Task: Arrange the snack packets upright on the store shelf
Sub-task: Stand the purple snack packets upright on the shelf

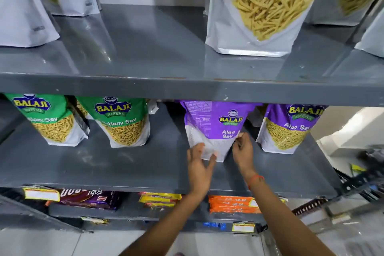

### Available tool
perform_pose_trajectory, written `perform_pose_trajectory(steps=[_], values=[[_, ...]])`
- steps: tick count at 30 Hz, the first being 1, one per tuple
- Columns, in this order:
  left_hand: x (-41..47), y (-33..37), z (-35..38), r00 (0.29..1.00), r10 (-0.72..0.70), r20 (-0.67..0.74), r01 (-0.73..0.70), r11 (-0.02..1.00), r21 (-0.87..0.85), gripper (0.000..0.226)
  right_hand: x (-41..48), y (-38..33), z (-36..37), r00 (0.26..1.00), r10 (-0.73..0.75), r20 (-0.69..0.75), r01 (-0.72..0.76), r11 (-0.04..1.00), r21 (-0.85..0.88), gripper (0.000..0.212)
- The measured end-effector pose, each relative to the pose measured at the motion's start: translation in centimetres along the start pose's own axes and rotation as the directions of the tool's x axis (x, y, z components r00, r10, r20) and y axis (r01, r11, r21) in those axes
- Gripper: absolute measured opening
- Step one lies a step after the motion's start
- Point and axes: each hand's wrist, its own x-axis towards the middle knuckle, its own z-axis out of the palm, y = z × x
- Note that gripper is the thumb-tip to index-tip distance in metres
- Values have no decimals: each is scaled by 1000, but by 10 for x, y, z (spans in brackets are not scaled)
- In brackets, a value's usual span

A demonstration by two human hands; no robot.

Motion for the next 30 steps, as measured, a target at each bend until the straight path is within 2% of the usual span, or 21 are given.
perform_pose_trajectory(steps=[3,5,8,12,15,18,22,24,28,30], values=[[3,-6,5,987,-87,138,103,988,-112,69,-6,2,1,999,43,22,-44,999,32,19],[17,-6,5,969,-89,231,140,967,-212,81,-12,0,2,998,46,41,-49,997,66,23],[36,-6,7,954,-110,280,171,964,-204,92,-27,-4,8,998,63,19,-65,985,162,34],[70,-12,4,969,-91,231,88,996,25,80,-45,-5,22,996,91,-13,-85,970,227,38],[89,-17,-2,956,-72,283,48,995,92,67,-49,-1,26,994,109,-21,-103,977,186,44],[101,-20,-14,937,-77,342,86,996,-10,69,-32,-1,24,986,146,-79,-136,983,120,38],[115,-26,-27,902,-88,423,193,958,-213,57,-2,-8,23,965,256,59,-258,965,36,64],[120,-28,-28,876,-86,474,238,933,-270,53,3,-11,27,967,230,113,-234,972,20,63],[127,-29,-30,853,-107,511,267,931,-251,40,-1,-11,33,979,201,43,-202,979,30,57],[125,-27,-33,848,-94,522,247,941,-231,45,-1,-12,34,980,195,33,-196,981,9,57]])
